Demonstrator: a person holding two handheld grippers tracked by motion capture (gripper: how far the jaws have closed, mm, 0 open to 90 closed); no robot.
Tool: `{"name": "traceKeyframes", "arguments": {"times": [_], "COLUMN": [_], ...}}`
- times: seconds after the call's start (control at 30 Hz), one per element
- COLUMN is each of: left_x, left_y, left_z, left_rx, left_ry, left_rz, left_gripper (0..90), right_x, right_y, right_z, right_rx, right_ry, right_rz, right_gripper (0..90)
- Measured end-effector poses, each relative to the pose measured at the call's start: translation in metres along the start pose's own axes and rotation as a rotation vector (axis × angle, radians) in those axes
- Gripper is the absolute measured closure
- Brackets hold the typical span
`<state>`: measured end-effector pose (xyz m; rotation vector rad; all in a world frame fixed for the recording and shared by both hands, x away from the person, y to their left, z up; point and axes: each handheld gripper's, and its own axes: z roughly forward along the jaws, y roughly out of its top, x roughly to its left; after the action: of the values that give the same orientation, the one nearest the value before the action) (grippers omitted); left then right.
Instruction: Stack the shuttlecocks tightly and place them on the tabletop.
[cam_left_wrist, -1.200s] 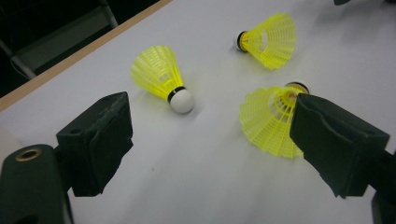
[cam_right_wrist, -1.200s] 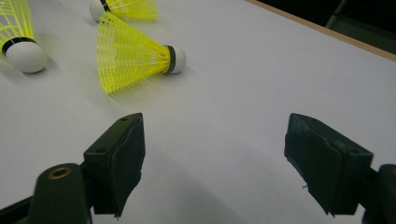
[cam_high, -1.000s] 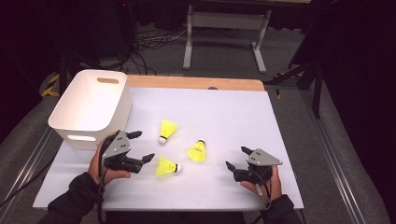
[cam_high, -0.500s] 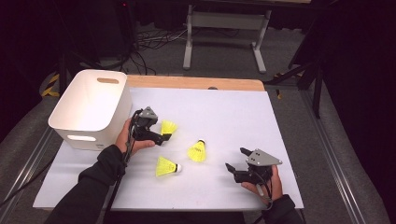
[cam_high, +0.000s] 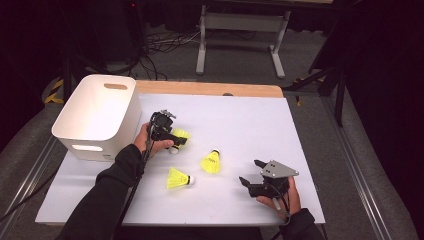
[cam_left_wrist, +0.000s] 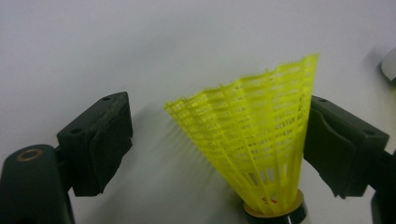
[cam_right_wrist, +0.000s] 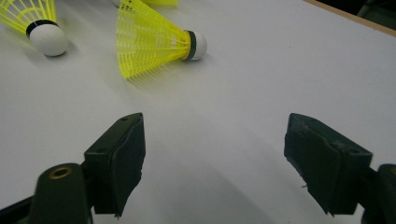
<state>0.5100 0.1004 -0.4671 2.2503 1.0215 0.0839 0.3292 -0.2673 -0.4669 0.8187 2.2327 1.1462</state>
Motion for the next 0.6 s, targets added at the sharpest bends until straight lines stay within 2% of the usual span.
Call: {"name": "traceKeyframes", "arguments": {"times": [0.07, 0.1, 0.17, 0.23, 0.27, 0.33, 0.43, 0.6], "left_x": [0.000, -0.002, -0.004, -0.008, -0.009, -0.011, -0.013, -0.019], "left_y": [0.001, 0.003, 0.006, 0.008, 0.008, 0.009, 0.010, 0.012], "left_z": [0.001, 0.002, 0.003, 0.004, 0.004, 0.004, 0.002, -0.006], "left_rx": [0.015, 0.024, 0.044, 0.060, 0.064, 0.068, 0.074, 0.061], "left_ry": [-0.002, 0.010, 0.024, 0.049, 0.061, 0.074, 0.069, 0.123], "left_rz": [0.001, 0.021, 0.054, 0.090, 0.100, 0.116, 0.141, 0.212], "left_gripper": [15.2, 15.2, 22.8, 24.1, 28.0, 30.5, 36.3, 44.4], "right_x": [0.000, 0.000, -0.001, -0.001, -0.001, -0.001, -0.001, -0.001], "right_y": [0.000, 0.000, 0.000, 0.000, -0.001, -0.001, -0.001, -0.001], "right_z": [0.000, 0.000, 0.000, 0.000, 0.000, 0.000, 0.000, 0.001], "right_rx": [0.000, -0.001, -0.004, -0.004, -0.003, -0.003, -0.002, 0.005], "right_ry": [0.001, 0.002, 0.002, 0.003, 0.003, 0.004, 0.004, 0.003], "right_rz": [0.002, 0.004, 0.006, 0.008, 0.008, 0.008, 0.008, 0.007], "right_gripper": [21.6, 21.6, 21.6, 21.6, 21.6, 21.6, 21.6, 21.4]}}
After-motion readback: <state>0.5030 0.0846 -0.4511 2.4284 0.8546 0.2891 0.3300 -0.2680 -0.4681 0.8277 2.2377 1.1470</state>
